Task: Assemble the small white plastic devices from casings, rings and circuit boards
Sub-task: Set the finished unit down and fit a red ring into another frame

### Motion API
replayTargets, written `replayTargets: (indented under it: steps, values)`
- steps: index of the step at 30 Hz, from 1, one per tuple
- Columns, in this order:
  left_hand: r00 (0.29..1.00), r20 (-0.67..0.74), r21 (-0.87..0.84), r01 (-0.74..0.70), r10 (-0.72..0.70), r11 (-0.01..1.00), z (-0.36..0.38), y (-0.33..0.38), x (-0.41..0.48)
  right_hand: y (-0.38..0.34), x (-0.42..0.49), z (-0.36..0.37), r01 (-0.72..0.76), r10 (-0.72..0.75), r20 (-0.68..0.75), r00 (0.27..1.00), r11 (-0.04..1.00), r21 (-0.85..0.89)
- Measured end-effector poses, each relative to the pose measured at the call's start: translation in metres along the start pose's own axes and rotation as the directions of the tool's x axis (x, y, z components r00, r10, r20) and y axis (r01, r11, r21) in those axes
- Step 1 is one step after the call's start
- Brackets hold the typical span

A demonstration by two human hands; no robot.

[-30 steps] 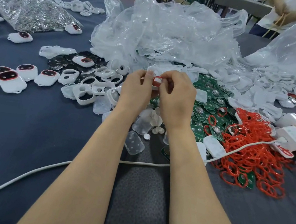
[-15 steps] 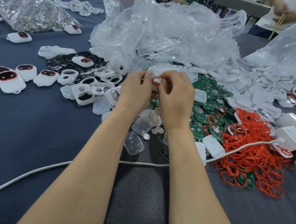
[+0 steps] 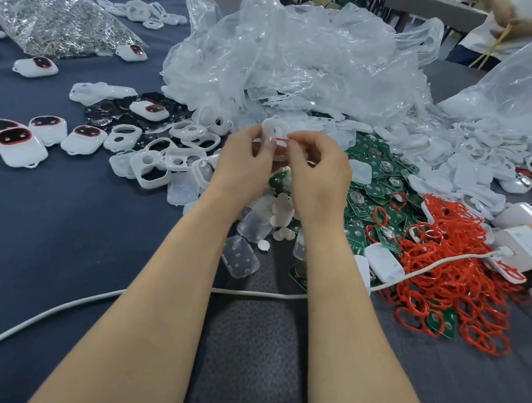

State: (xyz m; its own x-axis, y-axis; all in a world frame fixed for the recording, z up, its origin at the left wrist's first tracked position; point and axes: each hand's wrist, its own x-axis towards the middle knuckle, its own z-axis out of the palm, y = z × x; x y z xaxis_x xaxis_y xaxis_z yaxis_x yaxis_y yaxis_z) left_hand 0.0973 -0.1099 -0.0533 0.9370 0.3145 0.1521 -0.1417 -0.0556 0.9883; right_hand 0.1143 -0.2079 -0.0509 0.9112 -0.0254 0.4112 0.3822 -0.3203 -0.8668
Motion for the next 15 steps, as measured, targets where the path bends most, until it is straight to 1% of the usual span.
replayTargets:
  steps: [3, 5, 7, 10, 15]
  values:
    - [0.999, 0.023, -0.123, 0.028, -0.025, 0.992, 0.0009, 0.0008, -0.0001, 0.0060, 0.0071, -0.0076, -0.218, 0.195, 0.154, 0.969, 0.964, 0.152]
    - [0.999, 0.048, -0.150, 0.032, -0.025, 0.988, 0.0002, 0.0012, -0.0007, 0.0093, 0.0086, -0.0093, -0.308, 0.252, 0.241, 0.937, 0.923, 0.231]
    - [0.997, 0.070, -0.161, 0.027, -0.016, 0.987, -0.0003, 0.0014, -0.0012, 0.0100, 0.0095, -0.0098, -0.368, 0.290, 0.269, 0.919, 0.874, 0.317]
    - [0.995, 0.103, -0.171, 0.026, -0.008, 0.985, -0.0011, 0.0018, -0.0016, 0.0107, 0.0107, -0.0099, -0.406, 0.309, 0.283, 0.908, 0.817, 0.410]
    - [0.992, 0.125, -0.142, 0.017, 0.001, 0.990, -0.0025, 0.0015, -0.0024, 0.0097, 0.0111, -0.0093, -0.408, 0.310, 0.278, 0.909, 0.796, 0.447]
